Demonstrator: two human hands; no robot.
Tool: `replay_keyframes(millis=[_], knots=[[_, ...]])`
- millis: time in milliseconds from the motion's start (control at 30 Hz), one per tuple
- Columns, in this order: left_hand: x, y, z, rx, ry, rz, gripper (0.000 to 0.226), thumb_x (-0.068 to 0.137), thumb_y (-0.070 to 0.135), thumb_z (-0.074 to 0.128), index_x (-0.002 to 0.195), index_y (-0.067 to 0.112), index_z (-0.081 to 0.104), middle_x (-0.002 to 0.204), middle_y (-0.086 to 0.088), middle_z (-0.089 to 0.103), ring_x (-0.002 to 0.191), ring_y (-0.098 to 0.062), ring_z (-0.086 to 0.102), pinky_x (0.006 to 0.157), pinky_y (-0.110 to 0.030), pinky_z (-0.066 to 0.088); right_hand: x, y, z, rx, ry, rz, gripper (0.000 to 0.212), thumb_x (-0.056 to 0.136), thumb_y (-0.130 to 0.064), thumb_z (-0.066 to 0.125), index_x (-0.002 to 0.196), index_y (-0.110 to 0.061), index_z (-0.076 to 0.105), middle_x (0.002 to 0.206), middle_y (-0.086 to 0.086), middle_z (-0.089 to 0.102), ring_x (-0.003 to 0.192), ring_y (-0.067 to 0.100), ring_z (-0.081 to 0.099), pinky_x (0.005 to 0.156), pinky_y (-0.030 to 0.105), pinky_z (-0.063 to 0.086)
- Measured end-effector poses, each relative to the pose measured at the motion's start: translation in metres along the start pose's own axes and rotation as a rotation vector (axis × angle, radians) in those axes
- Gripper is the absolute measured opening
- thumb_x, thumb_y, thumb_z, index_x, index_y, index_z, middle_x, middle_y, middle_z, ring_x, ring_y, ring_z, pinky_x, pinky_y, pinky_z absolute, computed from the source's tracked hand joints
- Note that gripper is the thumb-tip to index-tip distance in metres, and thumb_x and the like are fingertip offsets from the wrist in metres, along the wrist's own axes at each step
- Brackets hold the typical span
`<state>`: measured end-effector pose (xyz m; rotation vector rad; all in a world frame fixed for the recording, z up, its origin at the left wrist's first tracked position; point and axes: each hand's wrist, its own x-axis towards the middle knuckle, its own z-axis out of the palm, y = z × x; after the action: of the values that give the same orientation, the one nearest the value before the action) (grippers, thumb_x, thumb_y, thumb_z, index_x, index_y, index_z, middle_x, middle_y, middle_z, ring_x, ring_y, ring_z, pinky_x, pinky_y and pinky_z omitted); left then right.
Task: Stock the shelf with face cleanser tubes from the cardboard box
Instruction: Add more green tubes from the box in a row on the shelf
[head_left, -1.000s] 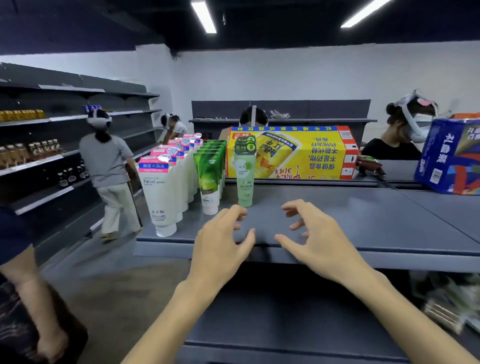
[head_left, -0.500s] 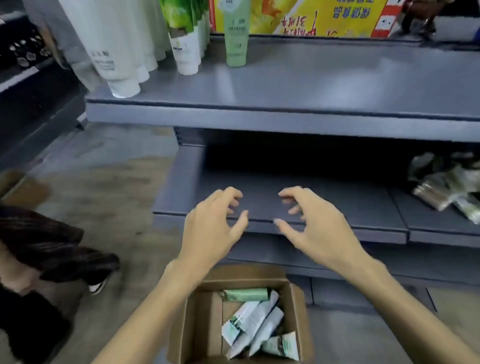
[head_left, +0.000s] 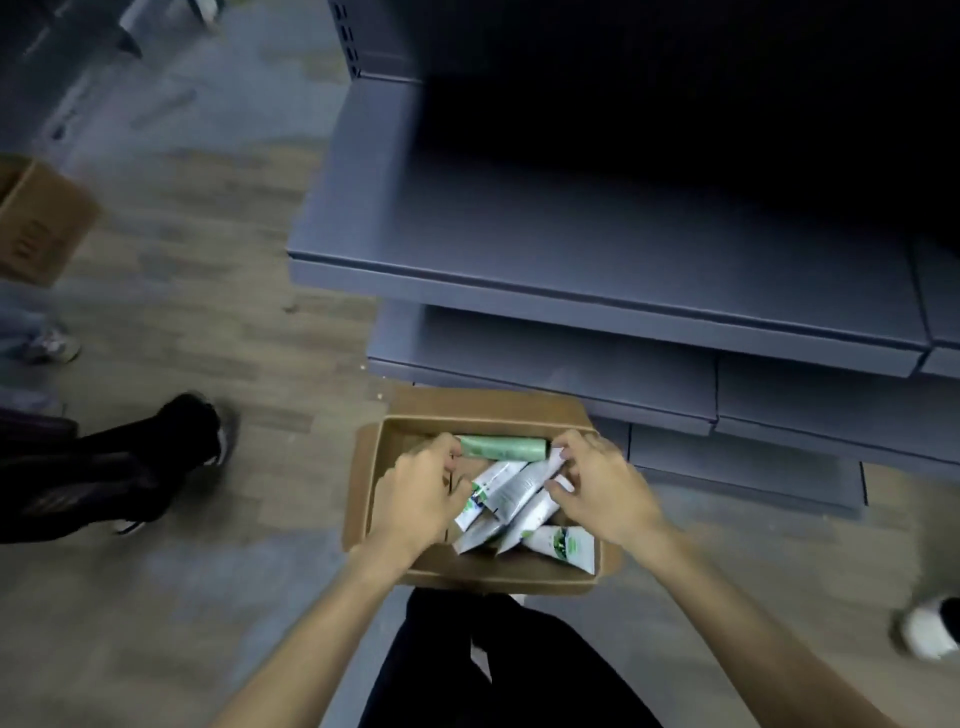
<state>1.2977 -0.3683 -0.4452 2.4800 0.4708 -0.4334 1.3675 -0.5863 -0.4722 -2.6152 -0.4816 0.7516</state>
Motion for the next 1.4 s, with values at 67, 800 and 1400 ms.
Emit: replay_keyframes(millis=[67, 800, 1400], knots=[[-0.003, -0.011, 0.016, 0.008, -0.063, -0.051, 0.023, 0.085, 0.031, 0.063, 0.107, 0.026, 0.059, 0.1, 0.01, 0.068, 0.095, -0.021, 0.066, 0.08, -0.039, 0.053, 0.007, 0.003, 0.021, -0.023, -0.063, 0.018, 0.035, 0.09, -0.038, 0.061, 0.119, -0.028, 0.045, 0.12, -0.005, 0.056, 0.108, 0.022, 0.058, 0.08, 0.036, 0.046], [0.014, -0.067, 0.104, -0.003, -0.2, -0.14, 0.023, 0.091, 0.034, 0.055, 0.113, 0.03, 0.052, 0.112, 0.007, 0.068, 0.103, -0.023, 0.063, 0.079, -0.035, 0.053, 0.109, -0.002, 0.131, -0.814, 0.094, -0.216, 0.039, 0.062, -0.011, 0.077, 0.099, -0.018, 0.068, 0.092, 0.001, 0.063, 0.081, 0.02, 0.062, 0.07, 0.031, 0.052], [0.016, -0.059, 0.04, -0.204, -0.08, -0.066, 0.019, 0.084, 0.025, 0.063, 0.102, 0.028, 0.06, 0.097, 0.015, 0.067, 0.089, -0.011, 0.066, 0.08, -0.032, 0.053, 0.028, -0.042, 0.068, 0.263, 0.413, -0.069, 0.032, 0.084, -0.033, 0.076, 0.113, -0.028, 0.064, 0.106, -0.016, 0.064, 0.101, 0.014, 0.062, 0.076, 0.037, 0.054]])
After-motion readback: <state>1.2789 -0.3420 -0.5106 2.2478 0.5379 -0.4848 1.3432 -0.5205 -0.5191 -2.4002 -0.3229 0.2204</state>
